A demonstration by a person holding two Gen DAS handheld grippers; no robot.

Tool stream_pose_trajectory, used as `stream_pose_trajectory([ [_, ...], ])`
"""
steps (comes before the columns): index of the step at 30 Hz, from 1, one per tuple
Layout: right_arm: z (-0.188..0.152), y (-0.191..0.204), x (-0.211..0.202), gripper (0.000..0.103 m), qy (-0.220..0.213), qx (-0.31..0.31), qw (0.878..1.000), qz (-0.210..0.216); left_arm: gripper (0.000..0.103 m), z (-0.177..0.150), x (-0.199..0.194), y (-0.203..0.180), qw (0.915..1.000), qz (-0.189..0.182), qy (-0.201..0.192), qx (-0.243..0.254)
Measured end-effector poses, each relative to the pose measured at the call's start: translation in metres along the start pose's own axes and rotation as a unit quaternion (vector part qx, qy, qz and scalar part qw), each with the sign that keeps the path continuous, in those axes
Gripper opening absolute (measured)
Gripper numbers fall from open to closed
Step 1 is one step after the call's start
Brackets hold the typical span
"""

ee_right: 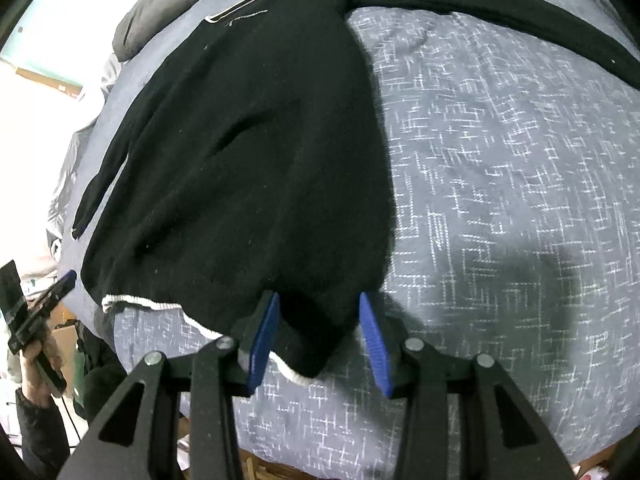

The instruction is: Fold clothes

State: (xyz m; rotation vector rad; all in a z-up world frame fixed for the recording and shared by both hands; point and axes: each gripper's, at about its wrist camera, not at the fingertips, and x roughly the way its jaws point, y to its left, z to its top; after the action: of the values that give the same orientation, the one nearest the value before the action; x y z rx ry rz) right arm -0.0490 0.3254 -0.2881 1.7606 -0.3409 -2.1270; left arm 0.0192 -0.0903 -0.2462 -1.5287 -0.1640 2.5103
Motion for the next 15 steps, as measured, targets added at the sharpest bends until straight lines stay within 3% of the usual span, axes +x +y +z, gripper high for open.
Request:
stream_pose_trajectory([
  [7, -0.005, 0.002, -0.001, 0.042, 0.001, -0.002, 1.0, 0.004, 0.04, -0.003, 0.028, -0.02, 0.9993, 0.011, 0.022, 0.028],
  [8, -0.005, 0.001, -0.001, 0.042, 0.001, -0.001, 1.0, 0.005, 0.032, -0.003, 0.03, -0.02, 0.9993, 0.011, 0.024, 0.026],
  [9, -0.005, 0.0, 0.0, 0.042, 0.001, 0.0, 1.0, 0.006, 0.016, -0.003, 0.032, -0.02, 0.9992, 0.016, 0.023, 0.027],
  [10, -0.004, -0.001, 0.0, 0.042, 0.001, 0.001, 1.0, 0.007, 0.01, -0.003, 0.033, -0.019, 0.9991, 0.021, 0.023, 0.028],
  [15, -0.004, -0.004, -0.009, 0.042, -0.008, 0.009, 1.0, 0.017, 0.006, -0.001, 0.025, -0.015, 0.999, 0.021, 0.011, 0.037],
])
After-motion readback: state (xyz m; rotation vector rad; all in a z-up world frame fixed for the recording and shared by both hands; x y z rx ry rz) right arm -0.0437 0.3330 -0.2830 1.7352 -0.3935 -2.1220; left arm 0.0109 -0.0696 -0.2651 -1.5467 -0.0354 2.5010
